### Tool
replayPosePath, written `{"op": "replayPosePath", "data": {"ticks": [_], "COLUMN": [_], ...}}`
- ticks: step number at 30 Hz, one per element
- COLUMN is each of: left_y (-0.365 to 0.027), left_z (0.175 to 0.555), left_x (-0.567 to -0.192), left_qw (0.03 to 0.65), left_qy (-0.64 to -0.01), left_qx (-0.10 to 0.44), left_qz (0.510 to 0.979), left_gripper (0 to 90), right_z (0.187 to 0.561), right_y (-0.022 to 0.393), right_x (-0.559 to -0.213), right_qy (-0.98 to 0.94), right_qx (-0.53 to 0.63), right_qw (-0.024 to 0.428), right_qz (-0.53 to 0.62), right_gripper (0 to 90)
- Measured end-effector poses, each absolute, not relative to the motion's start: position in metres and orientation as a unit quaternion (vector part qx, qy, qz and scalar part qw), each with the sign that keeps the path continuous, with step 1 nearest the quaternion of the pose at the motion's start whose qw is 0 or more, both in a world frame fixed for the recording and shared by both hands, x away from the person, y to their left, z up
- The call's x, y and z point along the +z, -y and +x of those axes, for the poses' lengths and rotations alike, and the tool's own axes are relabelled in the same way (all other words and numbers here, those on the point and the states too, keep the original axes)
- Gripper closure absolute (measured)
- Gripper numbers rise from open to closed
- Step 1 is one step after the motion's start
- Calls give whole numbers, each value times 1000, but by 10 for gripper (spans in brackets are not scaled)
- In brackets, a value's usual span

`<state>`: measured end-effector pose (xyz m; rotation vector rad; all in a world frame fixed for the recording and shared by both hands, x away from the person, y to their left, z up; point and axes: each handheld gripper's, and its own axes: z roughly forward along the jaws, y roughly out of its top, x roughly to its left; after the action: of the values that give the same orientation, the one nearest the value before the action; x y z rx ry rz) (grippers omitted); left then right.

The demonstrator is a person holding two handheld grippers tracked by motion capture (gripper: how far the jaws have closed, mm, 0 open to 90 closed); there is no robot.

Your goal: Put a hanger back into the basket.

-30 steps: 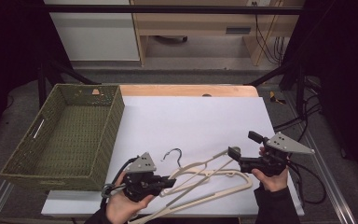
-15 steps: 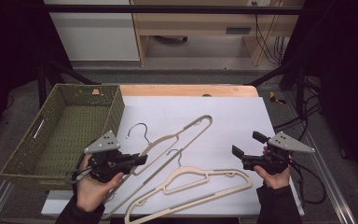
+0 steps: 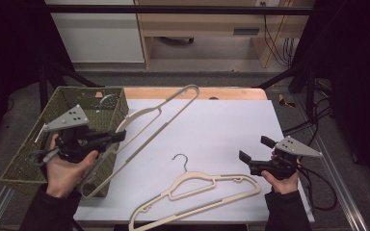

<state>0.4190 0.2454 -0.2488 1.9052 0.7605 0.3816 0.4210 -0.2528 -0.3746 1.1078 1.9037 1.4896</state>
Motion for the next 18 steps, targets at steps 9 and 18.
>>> {"op": "replayPosePath", "data": {"ticks": [9, 18], "left_y": [-283, -316], "left_z": [445, 466], "left_x": [-236, -236], "left_qw": [481, 447], "left_qy": [-330, -343], "left_qx": [192, 229], "left_qz": [789, 794], "left_gripper": [863, 863], "right_z": [422, 423], "right_y": [252, 251], "right_x": [-376, -377], "right_qy": [-696, -698], "right_qx": [540, 537], "right_qw": [242, 244], "right_qz": [406, 406], "right_gripper": [22, 22]}}
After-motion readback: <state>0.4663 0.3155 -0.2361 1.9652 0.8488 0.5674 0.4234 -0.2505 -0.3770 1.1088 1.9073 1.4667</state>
